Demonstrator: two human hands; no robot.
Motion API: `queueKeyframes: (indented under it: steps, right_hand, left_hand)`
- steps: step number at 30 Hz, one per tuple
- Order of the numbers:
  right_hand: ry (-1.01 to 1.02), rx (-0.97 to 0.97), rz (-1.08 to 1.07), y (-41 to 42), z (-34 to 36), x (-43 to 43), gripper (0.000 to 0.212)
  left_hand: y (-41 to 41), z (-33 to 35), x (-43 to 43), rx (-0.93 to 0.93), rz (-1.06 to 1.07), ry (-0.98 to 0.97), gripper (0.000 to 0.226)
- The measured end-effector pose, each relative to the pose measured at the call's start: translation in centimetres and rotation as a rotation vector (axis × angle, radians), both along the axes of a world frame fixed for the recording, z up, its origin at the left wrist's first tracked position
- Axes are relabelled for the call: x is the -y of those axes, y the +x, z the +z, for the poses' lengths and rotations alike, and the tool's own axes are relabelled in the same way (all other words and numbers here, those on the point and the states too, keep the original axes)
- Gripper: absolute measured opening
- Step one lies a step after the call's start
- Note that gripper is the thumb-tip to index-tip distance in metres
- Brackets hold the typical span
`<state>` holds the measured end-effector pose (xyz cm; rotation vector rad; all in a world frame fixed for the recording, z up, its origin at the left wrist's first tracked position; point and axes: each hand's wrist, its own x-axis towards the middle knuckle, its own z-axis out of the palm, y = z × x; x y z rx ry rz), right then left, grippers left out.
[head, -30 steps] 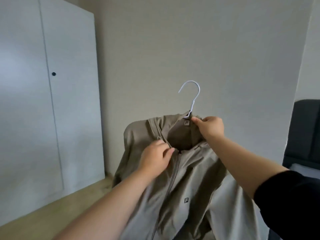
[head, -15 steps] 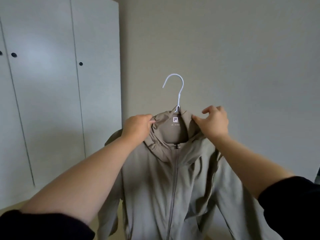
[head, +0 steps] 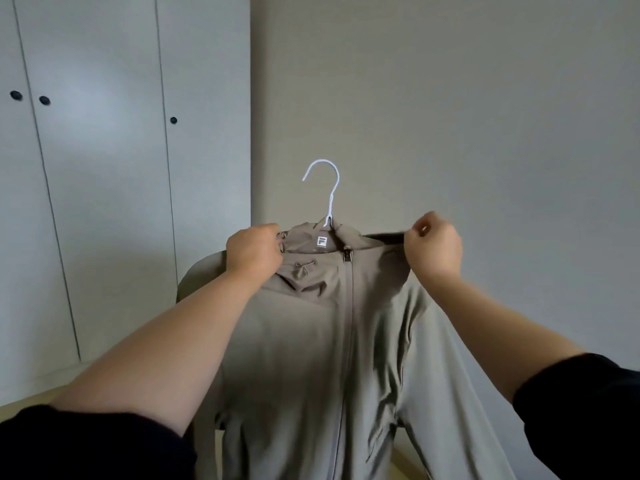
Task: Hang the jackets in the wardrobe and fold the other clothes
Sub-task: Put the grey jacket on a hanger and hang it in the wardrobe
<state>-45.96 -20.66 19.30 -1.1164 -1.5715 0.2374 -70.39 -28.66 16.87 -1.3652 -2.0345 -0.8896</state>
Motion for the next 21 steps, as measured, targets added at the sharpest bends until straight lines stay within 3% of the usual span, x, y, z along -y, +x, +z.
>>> queueKeyframes:
  steps: [2,4,5,7,10,14,16,19,21]
  right_hand:
    - [-0.319,0.459,0.049,0.6,-0.5,0.3,0.01]
    - [-0.582,0.668,0.245,0.9,-1.2,0.7,0.013]
    - [-0.567,0.652,0.304,0.9,-1.4,0.7,0.014]
    - [-0.313,0.546,0.256,1.3,-1.5,0.2,0.014]
    - [-0.084,0.399,0.113,2.3,-1.2,-1.0,0.036]
    - [-0.356,0.417,0.168,2.2,-1.2,-2.0,0.073]
    - [-0.532,0.328,0.266,2.0,-1.5,-1.8,0.079]
    - [-0.791,0.372,0.428,1.4,-2.1,-1.2,0.044]
    - [-0.688,0.464,0.424,-0.1,-2.6,-0.9,0.034]
  left_hand:
    - [-0.4,0.3,0.3,0.074,0.011,0.057,0.034]
    - [-0.5,0.4,0.5,0.114,0.006,0.104,0.036]
    - [-0.4,0.4,0.6,0.123,-0.005,0.124,0.034]
    - [-0.5,0.5,0.8,0.136,-0.028,0.17,0.027]
    - [-1.0,1.2,1.0,0.172,-0.021,0.241,0.018]
    - [-1.6,2.3,1.3,0.243,0.029,0.301,0.018]
    - [-1.9,2.5,1.5,0.277,0.058,0.314,0.014]
    - [-2.3,2.7,2.0,0.314,0.096,0.34,0.012]
    - [-2.4,2.7,2.4,0.322,0.11,0.34,0.012]
